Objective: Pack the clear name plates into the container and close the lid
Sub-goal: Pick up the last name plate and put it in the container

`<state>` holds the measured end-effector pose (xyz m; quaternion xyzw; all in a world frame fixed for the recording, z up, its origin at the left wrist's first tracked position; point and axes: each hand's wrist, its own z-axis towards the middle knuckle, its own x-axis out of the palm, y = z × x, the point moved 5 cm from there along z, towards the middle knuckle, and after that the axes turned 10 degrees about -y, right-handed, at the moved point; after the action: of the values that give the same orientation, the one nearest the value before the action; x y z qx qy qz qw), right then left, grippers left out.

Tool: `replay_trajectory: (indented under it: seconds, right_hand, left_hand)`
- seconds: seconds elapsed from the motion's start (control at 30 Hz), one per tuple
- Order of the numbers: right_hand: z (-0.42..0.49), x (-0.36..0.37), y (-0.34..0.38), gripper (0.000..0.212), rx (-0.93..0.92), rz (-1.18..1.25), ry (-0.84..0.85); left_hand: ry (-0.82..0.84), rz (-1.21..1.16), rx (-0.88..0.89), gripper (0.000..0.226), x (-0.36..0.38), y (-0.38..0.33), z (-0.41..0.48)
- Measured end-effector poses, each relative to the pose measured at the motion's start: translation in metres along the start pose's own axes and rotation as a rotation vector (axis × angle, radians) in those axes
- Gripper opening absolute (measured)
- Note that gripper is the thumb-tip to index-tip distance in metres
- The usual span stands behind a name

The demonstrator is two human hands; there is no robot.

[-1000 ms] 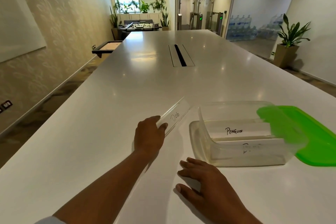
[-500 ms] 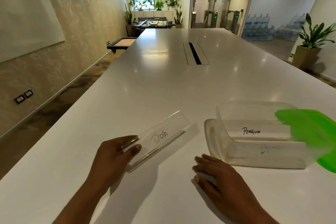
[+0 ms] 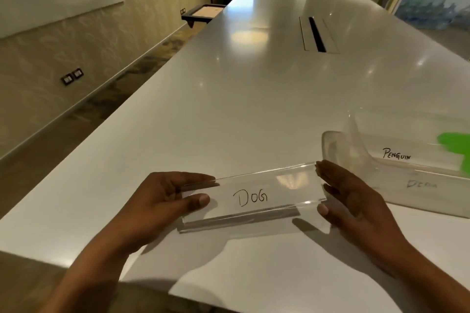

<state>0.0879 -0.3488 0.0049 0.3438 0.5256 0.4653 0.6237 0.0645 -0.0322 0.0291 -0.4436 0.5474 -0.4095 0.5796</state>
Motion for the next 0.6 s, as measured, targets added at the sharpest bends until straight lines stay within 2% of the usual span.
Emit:
replay_trajectory:
  seconds: [0.07,0.2,0.23,0.4,0.6]
  right_hand:
    - [0.000,0.000,0.007,0.088,0.034,0.218,0.045]
    - [0.001,-0.003,0.023,0.058,0.033,0.386,0.030]
    - [0.002,-0.005,0.025,0.056,0.030,0.408,-0.001]
    - [0.006,-0.015,0.040,0.067,0.026,0.628,-0.103]
    - [0.002,-0.029,0.051,0.061,0.030,0.782,-0.157]
  left_hand:
    - [-0.005,-0.038,0.012,0.035,0.001,-0.005,-0.001]
    - [-0.026,-0.137,0.067,0.040,0.008,-0.021,0.000]
    - [-0.035,-0.167,0.083,0.041,0.010,-0.026,0.000]
    - [-0.086,-0.262,0.148,0.043,0.020,-0.047,0.003]
    - [-0.101,-0.422,0.155,0.091,0.033,-0.057,0.010]
